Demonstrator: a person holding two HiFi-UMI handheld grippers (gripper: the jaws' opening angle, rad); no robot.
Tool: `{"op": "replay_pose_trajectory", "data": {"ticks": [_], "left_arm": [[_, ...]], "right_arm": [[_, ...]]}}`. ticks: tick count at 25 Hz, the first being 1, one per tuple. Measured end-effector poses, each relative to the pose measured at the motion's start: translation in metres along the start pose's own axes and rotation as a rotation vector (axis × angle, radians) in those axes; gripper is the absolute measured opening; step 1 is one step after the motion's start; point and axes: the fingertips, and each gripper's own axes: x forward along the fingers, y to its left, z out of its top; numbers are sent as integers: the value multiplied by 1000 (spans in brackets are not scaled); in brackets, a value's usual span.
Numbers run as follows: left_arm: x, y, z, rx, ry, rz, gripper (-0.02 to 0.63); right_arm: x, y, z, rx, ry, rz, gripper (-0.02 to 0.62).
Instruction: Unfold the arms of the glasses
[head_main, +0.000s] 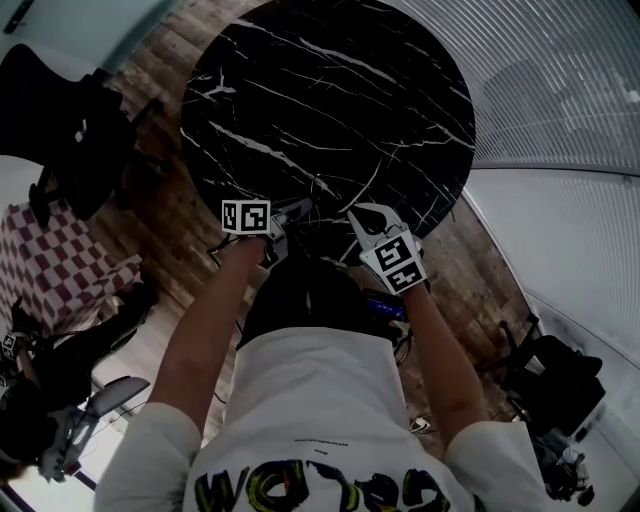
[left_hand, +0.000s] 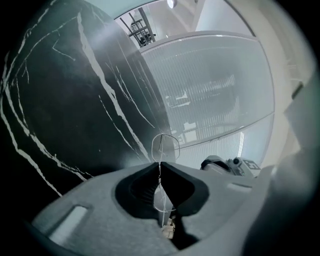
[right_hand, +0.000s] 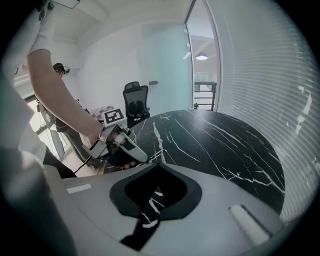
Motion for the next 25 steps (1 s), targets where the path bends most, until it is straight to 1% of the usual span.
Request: {"op": "replay_pose_trajectory", "data": {"ticks": [4,11,14,25], "left_arm": [[2,8,-1,16,12,61,31],[2,17,-5,33,26,115,37],[2,18,-4,39,27,135,55],[-5,18,1,74,9,177,75]], "right_arm": [[0,-2,-4,23,-7,-2,3],[-5,-1,-9,61,-2,-3,3],[-5,-2,-9,62,-14,-6,3],[-11,-2,-6,83,-26,-21,3]]}}
